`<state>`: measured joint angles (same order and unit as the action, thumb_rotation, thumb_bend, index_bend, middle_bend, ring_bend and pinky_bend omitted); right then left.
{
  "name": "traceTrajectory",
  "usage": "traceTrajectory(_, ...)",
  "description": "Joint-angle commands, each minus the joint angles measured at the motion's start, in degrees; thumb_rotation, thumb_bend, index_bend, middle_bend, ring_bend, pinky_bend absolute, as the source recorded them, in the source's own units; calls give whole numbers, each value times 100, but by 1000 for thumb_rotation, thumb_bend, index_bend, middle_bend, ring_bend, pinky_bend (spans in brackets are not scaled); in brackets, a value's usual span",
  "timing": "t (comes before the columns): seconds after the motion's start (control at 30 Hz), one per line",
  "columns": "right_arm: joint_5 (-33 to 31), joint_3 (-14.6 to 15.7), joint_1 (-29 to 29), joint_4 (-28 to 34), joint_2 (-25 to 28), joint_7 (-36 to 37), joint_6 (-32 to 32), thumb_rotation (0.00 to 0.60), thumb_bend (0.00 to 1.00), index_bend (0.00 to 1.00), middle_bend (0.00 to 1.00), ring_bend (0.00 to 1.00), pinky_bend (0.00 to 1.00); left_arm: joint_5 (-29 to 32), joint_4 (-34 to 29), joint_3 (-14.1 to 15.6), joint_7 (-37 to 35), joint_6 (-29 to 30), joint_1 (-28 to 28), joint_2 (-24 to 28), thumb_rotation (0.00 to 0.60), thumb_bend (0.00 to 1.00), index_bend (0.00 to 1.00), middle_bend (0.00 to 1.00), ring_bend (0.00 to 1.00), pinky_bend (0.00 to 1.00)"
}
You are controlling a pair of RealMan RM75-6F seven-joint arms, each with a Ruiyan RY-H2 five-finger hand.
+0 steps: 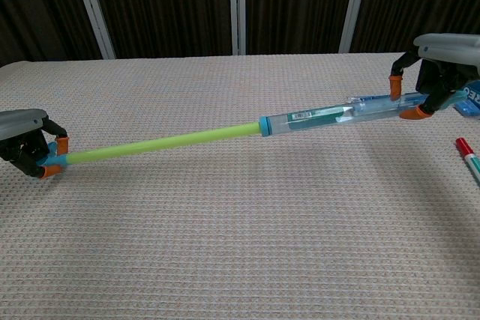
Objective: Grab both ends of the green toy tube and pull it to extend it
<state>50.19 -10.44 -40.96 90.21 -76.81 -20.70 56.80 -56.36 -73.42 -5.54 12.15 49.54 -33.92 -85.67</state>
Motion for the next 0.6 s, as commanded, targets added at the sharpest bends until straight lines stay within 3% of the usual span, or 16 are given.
traceTrajectory(0.03,73,6,36,2,19,101,-33,600,77,234,1000,1000,1000,-38,-14,-4,-56,3,23,21,600,219,181,875,835,1000)
traceTrajectory(0.07,95,4,49,13,30,129,-26,600,14,108,1000,1000,1000,-52,-27,-7,-76,10,33,35,600,166,104,875,835,1000)
traceTrajectory(0.13,239,11,102,63,75,220,34,600,0,16,1000,1000,1000,-111,-86,-17,-131,73,70,96,600,86,2,865,835,1000)
traceTrajectory(0.37,1144,195,672,593,609,757,733,600,0,0,967,988,1000,-649,-823,-91,-497,850,426,745,600,69,0,838,833,999)
traceTrajectory(0.47,1791,329,1095,727,921,1293,1279,600,0,0,883,905,995,-1034,-1225,-67,-694,1434,713,1113,600,69,0,785,783,953)
traceTrajectory(0.53,2037,394,1217,712,994,1490,1435,600,0,0,748,776,892,-1173,-1329,-28,-757,1593,805,1209,600,60,0,622,643,784)
traceTrajectory(0.57,2183,428,1299,683,1037,1609,1552,600,0,0,650,682,786,-1259,-1383,-7,-789,1711,868,1265,600,48,0,532,560,687)
traceTrajectory(0.6,2322,463,1382,648,1077,1716,1674,600,0,0,515,541,621,-1344,-1431,15,-814,1837,936,1318,600,29,0,363,406,514)
